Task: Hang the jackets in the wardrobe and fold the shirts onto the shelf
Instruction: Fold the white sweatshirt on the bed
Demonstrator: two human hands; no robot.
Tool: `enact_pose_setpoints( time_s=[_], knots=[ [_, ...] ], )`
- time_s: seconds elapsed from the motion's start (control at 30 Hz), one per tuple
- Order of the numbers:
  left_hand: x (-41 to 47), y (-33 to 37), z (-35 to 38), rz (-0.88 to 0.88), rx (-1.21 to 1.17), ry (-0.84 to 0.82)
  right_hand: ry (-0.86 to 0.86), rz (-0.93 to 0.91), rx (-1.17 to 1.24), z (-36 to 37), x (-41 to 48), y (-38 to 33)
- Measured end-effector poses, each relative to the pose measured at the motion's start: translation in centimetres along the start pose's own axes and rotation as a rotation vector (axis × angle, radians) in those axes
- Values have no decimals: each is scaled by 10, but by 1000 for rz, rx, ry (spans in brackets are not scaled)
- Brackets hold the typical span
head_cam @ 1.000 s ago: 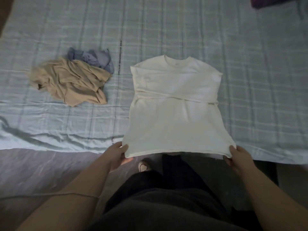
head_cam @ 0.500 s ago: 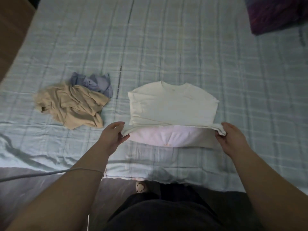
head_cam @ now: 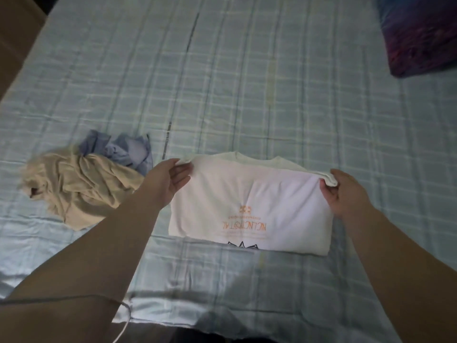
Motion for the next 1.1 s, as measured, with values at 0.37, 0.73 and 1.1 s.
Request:
enact_pose_setpoints(
  time_s=[0.37,0.73,1.1],
  knots=[
    [134,-24,-2,3,26,-3,52,-4,185,16,123,24],
    [129,-43,8,326,1063,-72,145,-328,-568,24,122,51],
    [49,-145,-34,332,2000,-137,74,-347,-1783,-21,18,130]
  ],
)
Point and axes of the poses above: each hand's wrist, its own x-axis towards the middle knuckle, its own z-axis out of the palm, y = z × x, the point moved 8 cm from there along x, towards the middle knuckle, and after that the axes turned 14 degrees about -y, right-handed, at the moved point
